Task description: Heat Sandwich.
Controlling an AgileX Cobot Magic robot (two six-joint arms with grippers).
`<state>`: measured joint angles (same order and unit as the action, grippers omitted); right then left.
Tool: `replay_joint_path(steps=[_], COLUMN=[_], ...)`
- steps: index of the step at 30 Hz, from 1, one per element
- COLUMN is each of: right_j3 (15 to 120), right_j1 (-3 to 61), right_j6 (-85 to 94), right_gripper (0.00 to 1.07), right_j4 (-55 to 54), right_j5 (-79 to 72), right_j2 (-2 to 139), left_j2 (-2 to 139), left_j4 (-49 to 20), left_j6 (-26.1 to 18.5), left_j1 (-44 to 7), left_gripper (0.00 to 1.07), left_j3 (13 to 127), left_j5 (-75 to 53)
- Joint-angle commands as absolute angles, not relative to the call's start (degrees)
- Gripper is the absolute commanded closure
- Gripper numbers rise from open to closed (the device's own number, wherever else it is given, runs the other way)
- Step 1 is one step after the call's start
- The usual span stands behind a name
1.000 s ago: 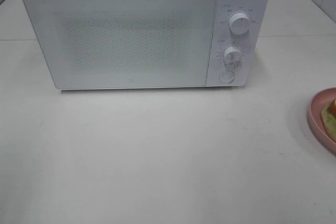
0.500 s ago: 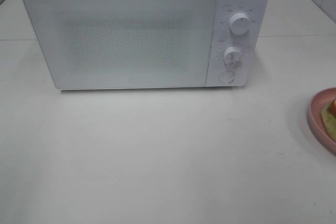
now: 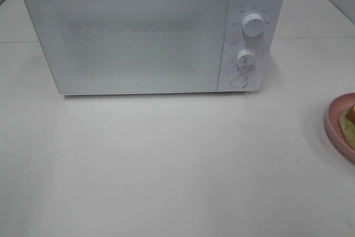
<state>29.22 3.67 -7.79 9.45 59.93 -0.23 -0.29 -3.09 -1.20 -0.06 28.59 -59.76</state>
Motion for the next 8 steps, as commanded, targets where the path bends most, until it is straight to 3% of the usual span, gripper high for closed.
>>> replay_joint_path(steps=[1, 8], right_j3=[28.93, 28.93], right_j1=[3.32, 3.32], right_j6=[-7.62, -7.62], right_gripper=[0.31, 0.31], right_j4=[9.74, 9.74], right_j5=[59.76, 59.76], right_j2=[-1.78, -1.78], left_j2=[-1.78, -1.78], left_j4=[-3.21, -3.21], left_j6=[-1.15, -1.15], left_j1=[-0.06, -0.06], left_gripper=[0.09, 0.09], left_j3=[28.42, 28.42], left_j5=[-59.30, -59.30])
